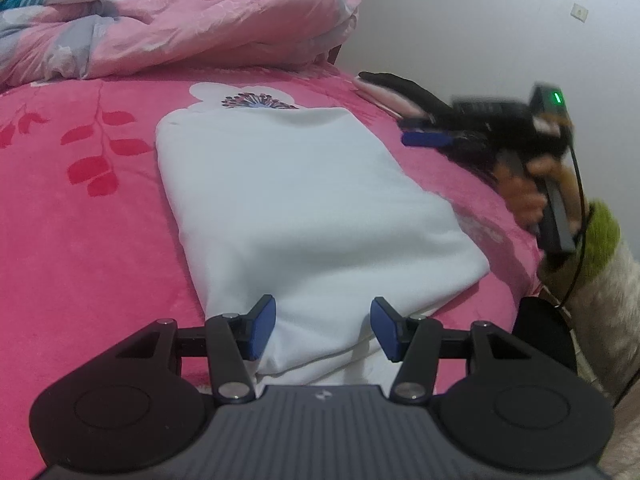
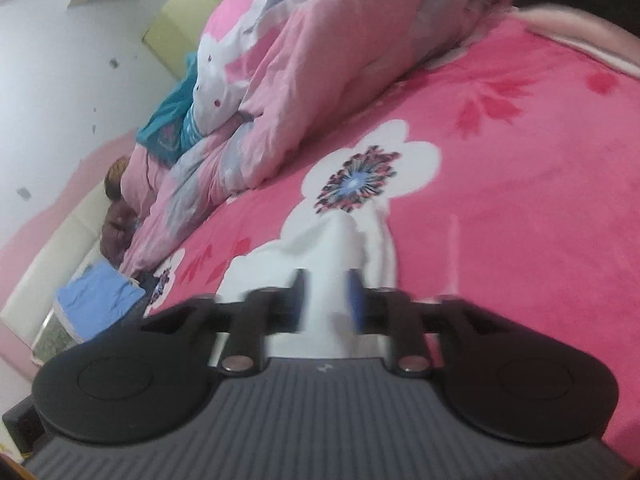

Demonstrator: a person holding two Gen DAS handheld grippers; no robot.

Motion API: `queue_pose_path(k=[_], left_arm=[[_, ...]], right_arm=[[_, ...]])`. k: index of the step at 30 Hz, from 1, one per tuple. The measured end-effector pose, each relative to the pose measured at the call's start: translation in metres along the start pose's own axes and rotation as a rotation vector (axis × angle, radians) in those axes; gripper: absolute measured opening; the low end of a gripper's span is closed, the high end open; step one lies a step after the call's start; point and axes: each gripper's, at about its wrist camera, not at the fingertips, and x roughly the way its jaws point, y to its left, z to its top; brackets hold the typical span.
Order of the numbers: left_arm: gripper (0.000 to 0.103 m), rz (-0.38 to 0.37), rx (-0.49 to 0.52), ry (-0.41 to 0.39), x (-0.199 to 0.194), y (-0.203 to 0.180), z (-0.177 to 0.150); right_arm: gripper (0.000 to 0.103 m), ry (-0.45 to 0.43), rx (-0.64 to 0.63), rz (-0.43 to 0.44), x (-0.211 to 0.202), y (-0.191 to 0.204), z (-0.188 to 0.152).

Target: Fold clothes

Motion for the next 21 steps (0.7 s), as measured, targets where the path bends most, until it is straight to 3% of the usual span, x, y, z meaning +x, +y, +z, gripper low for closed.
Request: queue_pose_path(k=[6,8,9,10,16,21], left_arm=[[0.054,-0.007,0.004,-0.009,-0.001,0.001,-0.003],[0.054,-0.021,-0.011,-0.010,0.000,0.005,-0.003],[0.054,-0.030,-0.019,-0.010,0.000,0.007,-0.003],[0.053,-0.040,-0.027,-0.010,-0.001,0.009,-0.003],[0.050,-0.106,-0.093,-0.003,-0.002,0.025,-0.002],[0.049,-0.124,-0.104,0.008,-0.002,0.027,-0.002]], right_arm=[[0.045,0.024,-0.143,-0.104,0.053,0.018,0.020],[0.034,0.035,-0.208,-0.157,0.071,0.024,0.022],[0.013,0.057,-0.232,-0.175,0.079,0.024,0.020],[0.007,0.055,-0.232,-0.171,0.080,0.023,0.020],[0.004,-0.010,-0.253,-0.164,0.084,0.026,0.021],[0.004,0.035,-0.320,-0.241,0.113,0.019,0.010]])
